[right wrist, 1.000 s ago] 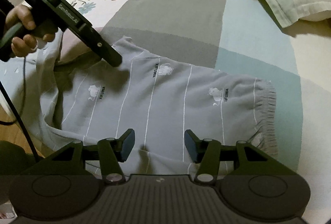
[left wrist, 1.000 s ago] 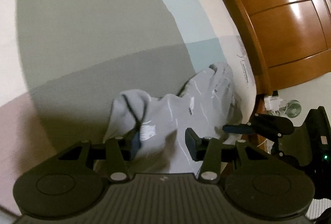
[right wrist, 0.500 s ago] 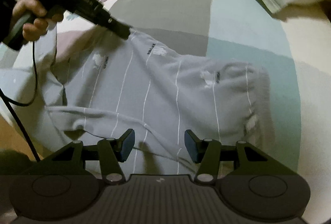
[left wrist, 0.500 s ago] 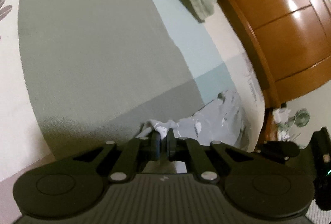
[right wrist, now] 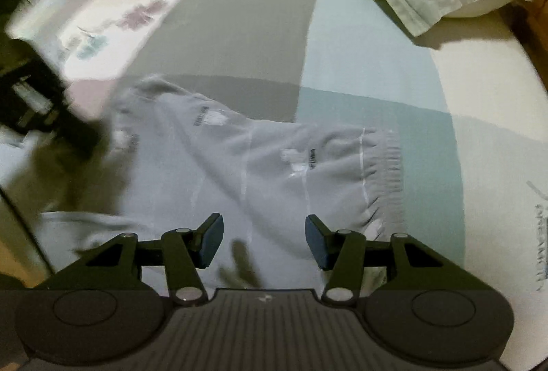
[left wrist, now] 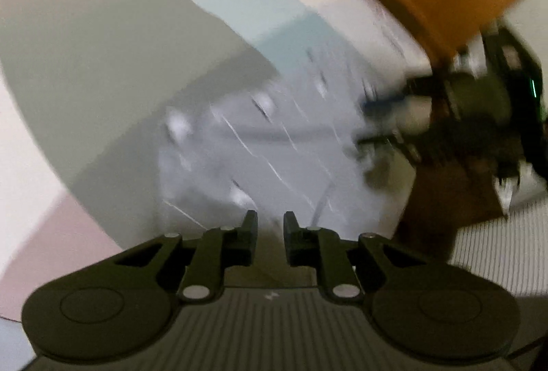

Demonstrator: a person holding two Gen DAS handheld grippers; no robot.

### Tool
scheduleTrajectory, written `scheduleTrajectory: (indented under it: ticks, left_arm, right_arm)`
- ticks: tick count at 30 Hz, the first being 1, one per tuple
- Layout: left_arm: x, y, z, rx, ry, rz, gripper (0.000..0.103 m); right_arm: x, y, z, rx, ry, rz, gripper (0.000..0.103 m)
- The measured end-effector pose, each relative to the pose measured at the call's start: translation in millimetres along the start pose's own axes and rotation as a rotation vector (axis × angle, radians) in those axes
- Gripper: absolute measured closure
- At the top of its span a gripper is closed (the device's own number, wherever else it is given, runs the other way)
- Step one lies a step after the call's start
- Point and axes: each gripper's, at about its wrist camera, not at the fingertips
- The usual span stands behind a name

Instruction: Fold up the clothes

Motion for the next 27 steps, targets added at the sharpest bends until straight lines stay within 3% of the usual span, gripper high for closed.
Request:
scheduleTrajectory:
  ticks: [7,10,16,19,22,24,27]
  left_arm:
    - [-22,-52,20,0.194,-0.019,0.084,0.089]
    - [-30,-64,16,0.229,-0.014,0.124,0.089]
    - [-20,-40,2,0.082,0.004,0.071,0.087]
    - [-17,-39,15,0.099,0.018,0.038,0.086]
    - [-16,-56,29,0.192,0.006,-0.005,0.086]
    - [-21,-70,23,0.194,0.006,0.000,0.079]
    - [-12,-79,6,0.152,0.009,-0.128,0.078]
  right_arm:
    - [22,-38,0,0.159,-0.059,-0.150,0.045]
    - [16,-47,-10,0.183,-0.072,-0.115,0.045]
    - [-3,-43,-22,0.129,-0.074,0.067,0.045]
    - [-9,-42,-14,0.110,-0.056,0.144,0.045]
    - [-6,-41,-12,0.114,-0.050,0.163,0.045]
    - [-2,-38,-17,0.098,-0.023,0.154,0.045]
    - [11,-30,-20,0.080,0.012,0.115,0.045]
Point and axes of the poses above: each gripper's, at about its wrist camera, not at the fingertips, and z roughly the way its jaws point, x to its left, y to its top, and after that the axes turned 9 degrees about -z, right-handed
